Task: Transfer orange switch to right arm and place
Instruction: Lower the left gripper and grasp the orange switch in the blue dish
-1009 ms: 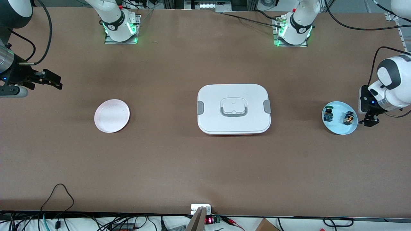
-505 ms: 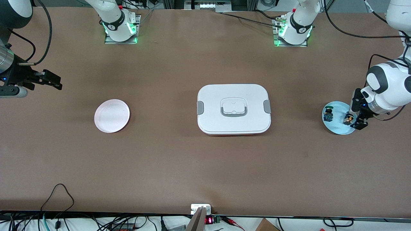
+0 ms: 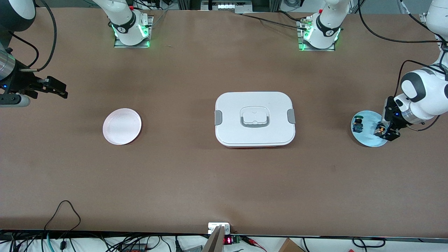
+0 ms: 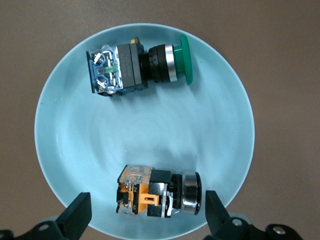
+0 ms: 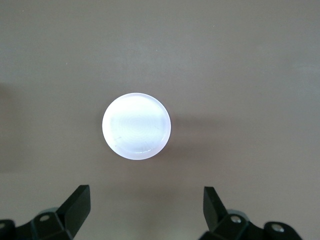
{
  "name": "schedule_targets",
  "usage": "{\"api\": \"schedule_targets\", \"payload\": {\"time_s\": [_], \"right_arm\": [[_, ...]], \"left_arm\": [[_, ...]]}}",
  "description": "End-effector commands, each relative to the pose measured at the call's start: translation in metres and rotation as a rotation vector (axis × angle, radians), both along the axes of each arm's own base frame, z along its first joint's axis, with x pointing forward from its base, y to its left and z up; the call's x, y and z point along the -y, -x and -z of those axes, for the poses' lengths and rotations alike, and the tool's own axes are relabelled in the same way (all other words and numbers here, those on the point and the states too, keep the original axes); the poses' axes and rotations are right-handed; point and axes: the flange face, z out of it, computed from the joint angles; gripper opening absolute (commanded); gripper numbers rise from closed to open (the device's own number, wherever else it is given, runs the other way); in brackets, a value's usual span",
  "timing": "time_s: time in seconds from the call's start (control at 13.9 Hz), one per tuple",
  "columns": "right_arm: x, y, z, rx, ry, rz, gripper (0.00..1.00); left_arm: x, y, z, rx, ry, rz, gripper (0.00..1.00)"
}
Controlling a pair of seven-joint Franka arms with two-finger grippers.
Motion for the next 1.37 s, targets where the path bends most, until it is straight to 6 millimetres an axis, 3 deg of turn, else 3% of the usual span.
{"api": "schedule_targets", "payload": {"time_s": [0.0,0.58,0.79,0.87,1.01,1.08,1.3], "right_arm": [[0.001,-0.002,-0.004,0.007,-0.016,0.003,1.0],[0.002,-0.002,-0.003,0.006,-0.016,0.004,1.0],[0.002,-0.002,-0.003,0.006,-0.016,0.006,1.0],[0.002,-0.002,-0.003,0.006,-0.016,0.004,1.0],[0.002,-0.002,-0.003,0.006,-0.016,0.006,1.0],[0.002,-0.002,-0.003,0.006,-0.016,0.006,1.0],[0.003,-0.003,-0.002,0.004,-0.016,0.006,1.0]], "left_arm": [[-0.001,-0.004,0.004,0.008,0.007,0.024,1.0],[-0.006,-0.005,0.015,0.008,0.014,0.017,1.0],[-0.006,-0.006,0.016,0.019,0.011,0.021,0.91],[-0.006,-0.006,0.015,0.021,0.009,0.042,0.83],[-0.005,-0.007,0.014,0.023,0.008,0.051,0.42],[-0.006,-0.009,0.011,0.03,0.005,0.052,0.28],[-0.008,-0.014,0.005,0.039,0.002,0.058,0.0]]}}
